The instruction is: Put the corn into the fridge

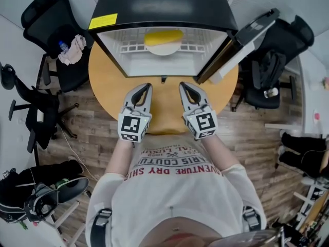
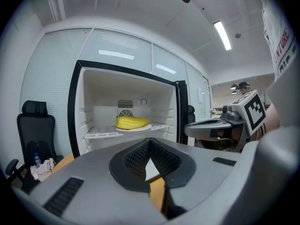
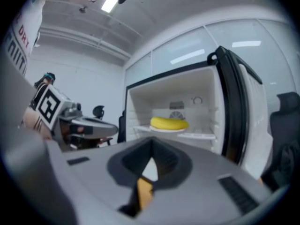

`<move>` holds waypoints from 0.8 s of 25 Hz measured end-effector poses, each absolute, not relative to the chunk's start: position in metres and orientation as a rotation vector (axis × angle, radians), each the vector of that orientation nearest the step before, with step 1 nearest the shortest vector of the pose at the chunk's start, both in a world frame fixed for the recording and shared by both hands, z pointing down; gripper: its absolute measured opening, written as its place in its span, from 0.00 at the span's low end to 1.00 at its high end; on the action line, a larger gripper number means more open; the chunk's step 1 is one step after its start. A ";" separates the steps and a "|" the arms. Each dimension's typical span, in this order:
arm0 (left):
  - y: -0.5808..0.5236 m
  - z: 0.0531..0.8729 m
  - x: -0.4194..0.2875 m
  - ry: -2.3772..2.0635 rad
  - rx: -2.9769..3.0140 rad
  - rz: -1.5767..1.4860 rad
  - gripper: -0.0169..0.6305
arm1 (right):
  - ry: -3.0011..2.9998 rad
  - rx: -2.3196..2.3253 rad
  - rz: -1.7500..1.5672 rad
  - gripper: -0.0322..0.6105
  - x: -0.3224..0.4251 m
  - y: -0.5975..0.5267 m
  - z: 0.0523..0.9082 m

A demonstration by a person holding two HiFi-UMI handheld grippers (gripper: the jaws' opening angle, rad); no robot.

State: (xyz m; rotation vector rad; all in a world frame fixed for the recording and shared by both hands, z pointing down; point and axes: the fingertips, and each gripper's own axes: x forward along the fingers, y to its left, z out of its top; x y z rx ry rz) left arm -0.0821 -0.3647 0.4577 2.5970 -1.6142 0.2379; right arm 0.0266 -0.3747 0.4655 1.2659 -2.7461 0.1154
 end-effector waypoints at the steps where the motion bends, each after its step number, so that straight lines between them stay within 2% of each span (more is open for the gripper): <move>1: -0.364 0.457 -0.081 -1.615 2.599 0.236 0.07 | -2.750 1.262 0.122 0.09 0.027 -0.375 0.465; 20: -0.363 0.451 -0.081 -1.628 2.609 0.229 0.07 | -2.732 1.220 0.134 0.09 0.018 -0.375 0.470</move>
